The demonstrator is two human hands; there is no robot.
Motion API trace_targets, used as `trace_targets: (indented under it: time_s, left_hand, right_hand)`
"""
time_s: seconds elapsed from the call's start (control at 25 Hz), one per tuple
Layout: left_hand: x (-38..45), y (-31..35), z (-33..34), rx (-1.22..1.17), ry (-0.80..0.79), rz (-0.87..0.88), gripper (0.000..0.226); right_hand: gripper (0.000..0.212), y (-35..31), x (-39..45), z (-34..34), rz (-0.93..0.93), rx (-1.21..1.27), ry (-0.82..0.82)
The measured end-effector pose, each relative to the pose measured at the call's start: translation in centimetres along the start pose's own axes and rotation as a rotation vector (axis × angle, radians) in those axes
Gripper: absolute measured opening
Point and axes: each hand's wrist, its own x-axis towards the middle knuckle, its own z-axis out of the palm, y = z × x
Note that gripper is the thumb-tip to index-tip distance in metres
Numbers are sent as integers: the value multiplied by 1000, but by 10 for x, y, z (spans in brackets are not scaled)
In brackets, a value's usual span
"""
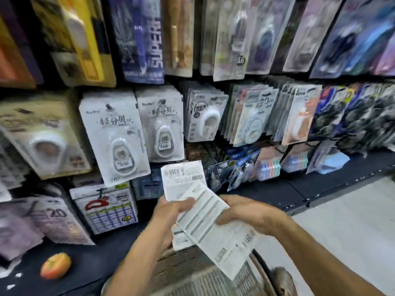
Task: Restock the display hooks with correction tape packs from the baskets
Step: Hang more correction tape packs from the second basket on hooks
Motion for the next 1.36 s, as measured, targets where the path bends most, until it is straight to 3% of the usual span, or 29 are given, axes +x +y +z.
trace_targets:
  time_s: [0.12,0.2,0.32,0.44,0.52,0.6,0.68,0.76,0.88,0.96,1.12,1.36]
  left_hand:
    - [-24,80,10,-45,-91,163,35]
    - [-43,121,15,-11,-152,253,25]
    - [-66,156,22,39,-261,293,24]
    - [-75,160,11,-24,-273,320,37]
    - [-73,149,2,-63,-208,357,38]
    - [-66,138,0,-91,-159,312,27]
    - [-61,129,5,-95,-146,259,18]
    - [-57,127,12,-92,-163,263,19]
    - [-53,124,22,-80,-185,284,29]
    - [-52,123,26,-68,-183,281,21]
    - [-54,124,30,-50,-158,282,18]
    - [-62,122,33,1,-146,298,19]
  right_hand:
    - [58,-49,-47,-33,-157,275,-73]
    - [59,-60,-69,-41,-254,328,-88]
    - [50,-70,-85,-56,-361,302,98]
    - [36,-78,-98,-81,-448,491,516]
    - [22,-73,-100,-90,-562,442,982]
    - [19,-70,-96,-92,-708,46,1475]
    - [26,-66,-87,-90,-741,-465,1703]
    - [39,-65,-75,-85,-710,-788,1712]
    - [52,-61,-56,-68,-606,-1161,1586]
    - [61,-56,-49,-58,-456,-1313,1510]
    - [69,-53,-43,-50,-225,-1378,1374]
    - [75,-60,-49,-50,-215,-1270,1425]
